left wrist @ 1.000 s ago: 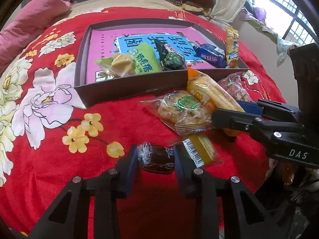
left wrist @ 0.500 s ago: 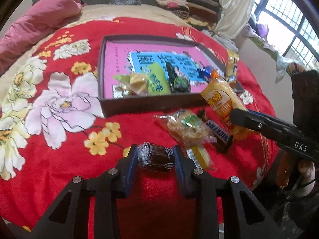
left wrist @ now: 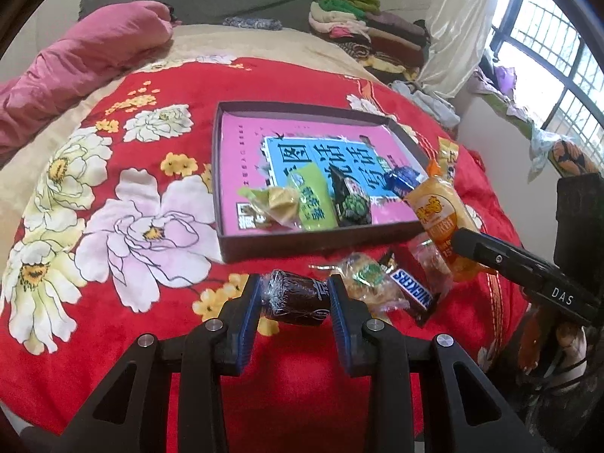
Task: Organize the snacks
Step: 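Carry both held snacks up over the pink box tray with both tools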
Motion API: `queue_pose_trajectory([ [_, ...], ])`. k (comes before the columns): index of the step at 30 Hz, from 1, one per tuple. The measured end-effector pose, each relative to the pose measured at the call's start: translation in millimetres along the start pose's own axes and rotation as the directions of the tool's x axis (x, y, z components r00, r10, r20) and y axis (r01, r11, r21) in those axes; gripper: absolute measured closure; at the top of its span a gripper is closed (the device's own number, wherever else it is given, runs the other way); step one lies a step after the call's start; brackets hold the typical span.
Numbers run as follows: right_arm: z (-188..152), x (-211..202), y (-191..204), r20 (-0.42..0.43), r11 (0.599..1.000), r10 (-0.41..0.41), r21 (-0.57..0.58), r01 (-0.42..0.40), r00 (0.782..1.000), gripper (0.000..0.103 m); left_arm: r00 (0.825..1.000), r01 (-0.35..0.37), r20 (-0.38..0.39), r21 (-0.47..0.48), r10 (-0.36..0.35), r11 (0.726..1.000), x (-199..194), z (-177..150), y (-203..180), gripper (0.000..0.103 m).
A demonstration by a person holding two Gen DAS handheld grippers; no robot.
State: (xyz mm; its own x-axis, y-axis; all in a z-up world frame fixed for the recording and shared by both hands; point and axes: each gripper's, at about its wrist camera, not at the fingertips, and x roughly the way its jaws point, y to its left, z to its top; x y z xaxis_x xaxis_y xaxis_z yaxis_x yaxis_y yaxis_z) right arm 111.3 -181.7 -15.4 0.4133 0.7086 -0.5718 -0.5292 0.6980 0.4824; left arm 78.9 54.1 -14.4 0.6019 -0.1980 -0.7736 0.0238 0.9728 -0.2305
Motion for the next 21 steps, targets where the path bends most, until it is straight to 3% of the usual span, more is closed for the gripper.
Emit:
queue_pose_trajectory([
  [21, 16, -13, -17, 0.068, 0.999, -0.018, 0.028, 0.016, 0.998, 0.073, 1.000, -0.019, 0.022, -0.014, 0.019, 1.000, 10, 28, -8, 0.067],
])
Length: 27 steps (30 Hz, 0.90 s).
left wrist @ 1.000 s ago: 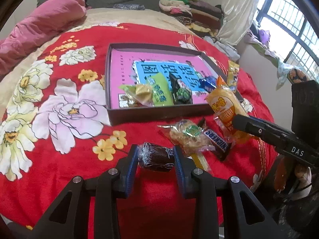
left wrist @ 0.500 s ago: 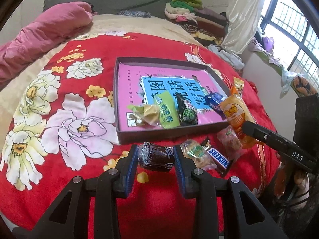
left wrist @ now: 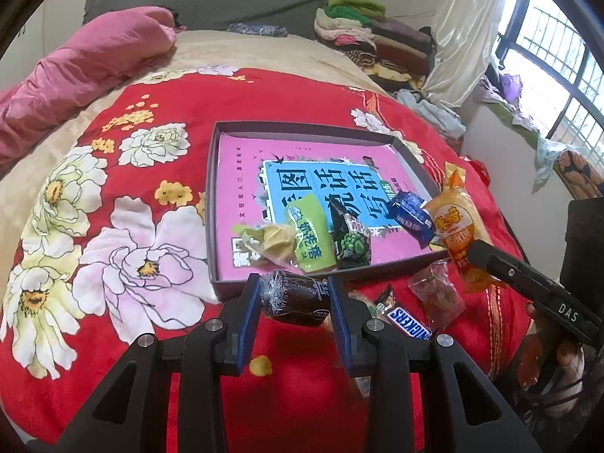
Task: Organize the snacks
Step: 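Carry both held snacks up over the pink box tray with both tools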
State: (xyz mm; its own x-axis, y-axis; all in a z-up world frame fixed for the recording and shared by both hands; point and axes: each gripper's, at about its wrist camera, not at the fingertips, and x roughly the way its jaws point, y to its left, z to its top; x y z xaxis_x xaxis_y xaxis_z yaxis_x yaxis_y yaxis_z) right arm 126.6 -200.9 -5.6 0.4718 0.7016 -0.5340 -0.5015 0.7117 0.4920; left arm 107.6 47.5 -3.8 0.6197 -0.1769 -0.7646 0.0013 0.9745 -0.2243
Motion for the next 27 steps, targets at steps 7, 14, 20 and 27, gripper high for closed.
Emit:
queue_pose_trajectory([
  [7, 8, -3, -3, 0.022, 1.000, 0.008, -0.003, -0.008, 1.000, 0.073, 0.999, -0.022, -0.034, -0.012, 0.021, 1.000, 9, 6, -2, 0.067],
  [14, 24, 7, -6, 0.043, 1.000, 0.027, 0.013, -0.028, 0.999, 0.074, 0.999, -0.029, -0.026, -0.034, 0.028, 0.999, 11, 15, 0, 0.067],
  [20, 34, 23, -12, 0.048, 0.999, 0.037, 0.024, -0.038, 0.998, 0.077, 0.999, -0.026, -0.020, -0.041, 0.025, 0.999, 18, 22, 1, 0.067],
  [27, 36, 38, -20, 0.028, 0.999, 0.029, 0.034, -0.030, 0.999, 0.079, 1.000, -0.010, -0.025, -0.052, 0.009, 0.999, 35, 24, 3, 0.067],
])
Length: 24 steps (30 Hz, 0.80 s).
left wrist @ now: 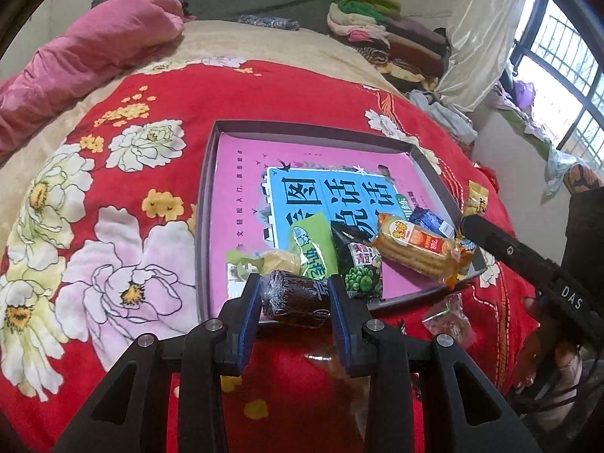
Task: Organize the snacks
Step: 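Carry both held snacks up over the pink box tray with both tools, then lower both snacks into the tray and open both tools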
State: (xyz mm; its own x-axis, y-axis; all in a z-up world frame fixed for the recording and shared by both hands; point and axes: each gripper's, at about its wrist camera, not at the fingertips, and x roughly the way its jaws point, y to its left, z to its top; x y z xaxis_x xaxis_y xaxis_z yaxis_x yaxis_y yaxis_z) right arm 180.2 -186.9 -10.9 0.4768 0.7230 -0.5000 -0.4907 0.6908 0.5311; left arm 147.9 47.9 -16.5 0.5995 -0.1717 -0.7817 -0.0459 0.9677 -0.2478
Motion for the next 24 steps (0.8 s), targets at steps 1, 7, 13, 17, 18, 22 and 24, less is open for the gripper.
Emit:
queue_pose_trajectory([
  [1, -1, 1, -2, -0.004, 1.000, -0.008, 0.004, 0.008, 1.000, 0.079, 1.000, 0.004, -0.002, -0.002, -0.004, 1.000, 3, 0, 0, 0.067],
  [7, -4, -1, -16, -0.026, 0.999, -0.035, 0.031, 0.036, 0.999, 0.079, 1.000, 0.013, -0.013, 0.000, -0.013, 1.000, 15, 1, 0, 0.067],
  [13, -6, 0, -21, -0.050, 0.998, -0.057, 0.037, 0.059, 0.997, 0.079, 1.000, 0.015, -0.022, -0.002, -0.015, 1.000, 20, 0, 2, 0.067],
  [17, -7, 0, -20, -0.053, 0.997, -0.082, 0.008, 0.082, 0.995, 0.078, 1.000, 0.013, -0.027, -0.008, -0.013, 1.000, 24, 0, 3, 0.067],
  [18, -8, 0, -20, -0.059, 0.996, -0.090, 0.004, 0.090, 0.994, 0.079, 1.000, 0.012, -0.029, -0.007, -0.012, 1.000, 25, 0, 3, 0.067],
  [22, -10, 3, -15, -0.068, 0.988, -0.147, -0.053, 0.143, 0.987, 0.078, 1.000, 0.010, -0.029, -0.002, -0.011, 1.000, 29, 2, 2, 0.067],
  [24, -12, 5, -11, -0.070, 0.981, -0.178, -0.086, 0.172, 0.982, 0.078, 1.000, 0.003, -0.027, 0.006, -0.003, 1.000, 30, 3, 1, 0.067],
])
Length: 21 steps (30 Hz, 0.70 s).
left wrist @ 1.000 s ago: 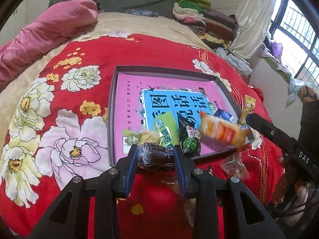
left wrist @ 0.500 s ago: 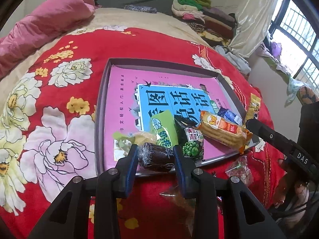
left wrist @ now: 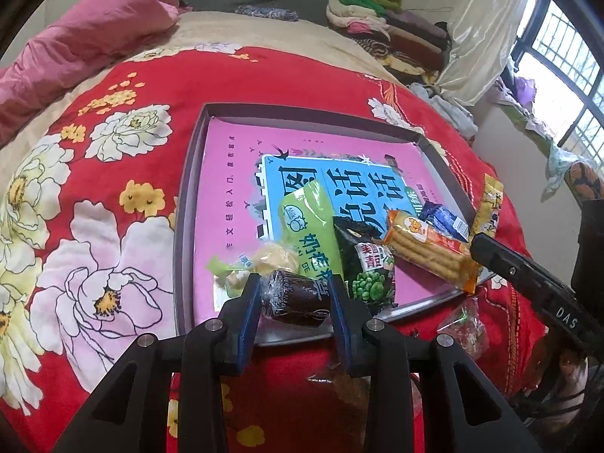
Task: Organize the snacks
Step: 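Lower both snacks into the tray and open both tools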
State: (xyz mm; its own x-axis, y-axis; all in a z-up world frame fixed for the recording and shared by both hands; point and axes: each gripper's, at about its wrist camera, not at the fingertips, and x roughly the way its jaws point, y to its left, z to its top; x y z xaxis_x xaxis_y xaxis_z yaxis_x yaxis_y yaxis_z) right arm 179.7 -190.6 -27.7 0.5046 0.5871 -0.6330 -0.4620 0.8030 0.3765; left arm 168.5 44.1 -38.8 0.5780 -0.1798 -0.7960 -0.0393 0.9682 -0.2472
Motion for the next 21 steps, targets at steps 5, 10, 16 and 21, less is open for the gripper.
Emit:
queue_pose_trajectory([
  [5, -3, 6, 10, -0.015, 0.994, -0.064, -0.088, 0.063, 0.998, 0.079, 1.000, -0.011, -0.001, 0.011, 0.011, 1.000, 3, 1, -2, 0.067],
  [10, -7, 12, 20, -0.025, 0.981, -0.109, -0.162, 0.104, 0.994, 0.078, 0.999, -0.042, -0.006, 0.034, 0.042, 0.999, 6, 0, -5, 0.067],
  [16, -9, 16, 20, -0.026, 0.980, -0.116, -0.168, 0.110, 0.993, 0.078, 0.998, -0.058, -0.018, 0.034, 0.059, 0.998, 10, -2, -4, 0.066],
  [21, -10, 17, 21, -0.015, 0.976, -0.131, -0.180, 0.126, 0.991, 0.078, 0.997, -0.079, -0.014, 0.043, 0.079, 0.996, 11, -2, -5, 0.066],
])
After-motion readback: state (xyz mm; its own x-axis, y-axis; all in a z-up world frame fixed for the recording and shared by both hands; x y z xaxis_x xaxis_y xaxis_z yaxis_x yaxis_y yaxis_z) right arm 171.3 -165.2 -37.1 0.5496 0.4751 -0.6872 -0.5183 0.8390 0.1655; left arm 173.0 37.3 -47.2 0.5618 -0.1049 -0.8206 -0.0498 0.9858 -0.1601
